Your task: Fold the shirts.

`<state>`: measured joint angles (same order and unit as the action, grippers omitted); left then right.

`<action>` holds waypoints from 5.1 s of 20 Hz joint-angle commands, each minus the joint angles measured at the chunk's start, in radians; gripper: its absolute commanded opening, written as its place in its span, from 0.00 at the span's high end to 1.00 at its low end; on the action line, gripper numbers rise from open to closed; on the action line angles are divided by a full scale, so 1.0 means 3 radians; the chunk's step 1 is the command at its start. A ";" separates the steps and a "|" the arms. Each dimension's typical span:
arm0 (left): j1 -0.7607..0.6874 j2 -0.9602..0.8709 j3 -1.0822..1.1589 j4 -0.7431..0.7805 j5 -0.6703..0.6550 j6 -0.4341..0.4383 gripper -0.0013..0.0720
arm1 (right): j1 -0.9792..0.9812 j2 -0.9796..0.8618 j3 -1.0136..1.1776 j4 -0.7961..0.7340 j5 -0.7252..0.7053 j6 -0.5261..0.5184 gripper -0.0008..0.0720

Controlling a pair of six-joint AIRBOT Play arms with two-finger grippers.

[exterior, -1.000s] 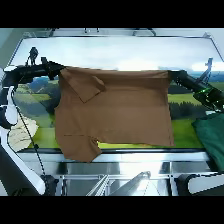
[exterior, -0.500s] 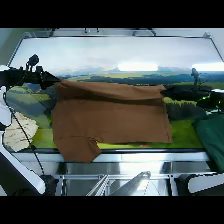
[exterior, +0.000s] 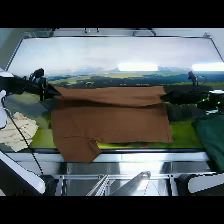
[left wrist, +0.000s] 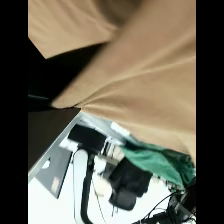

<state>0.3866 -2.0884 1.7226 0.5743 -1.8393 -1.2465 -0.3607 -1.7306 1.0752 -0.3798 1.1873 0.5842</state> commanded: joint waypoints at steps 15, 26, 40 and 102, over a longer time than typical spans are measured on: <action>0.0198 0.0398 -0.0469 0.0554 0.0270 0.0014 0.31 | -0.0231 0.0093 -0.0001 -0.0535 0.0502 0.0618 0.57; 0.1094 0.2210 -0.3276 0.0797 0.1147 0.0540 0.17 | -0.0935 0.1383 -0.1339 -0.2010 0.0678 0.1483 0.32; 0.0923 0.2818 -0.3863 0.0848 0.1539 0.1185 0.17 | -0.0520 0.1212 -0.1911 -0.1534 0.0093 0.0918 0.50; 0.0005 -0.0022 -0.0121 -0.0057 0.0750 0.0595 0.95 | 0.0111 0.0122 -0.0615 0.0868 -0.0856 -0.0132 0.96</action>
<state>0.4141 -2.0010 1.5829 0.5522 -1.5948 -1.0481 -0.3473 -1.6451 0.8631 -0.1318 0.9554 0.5625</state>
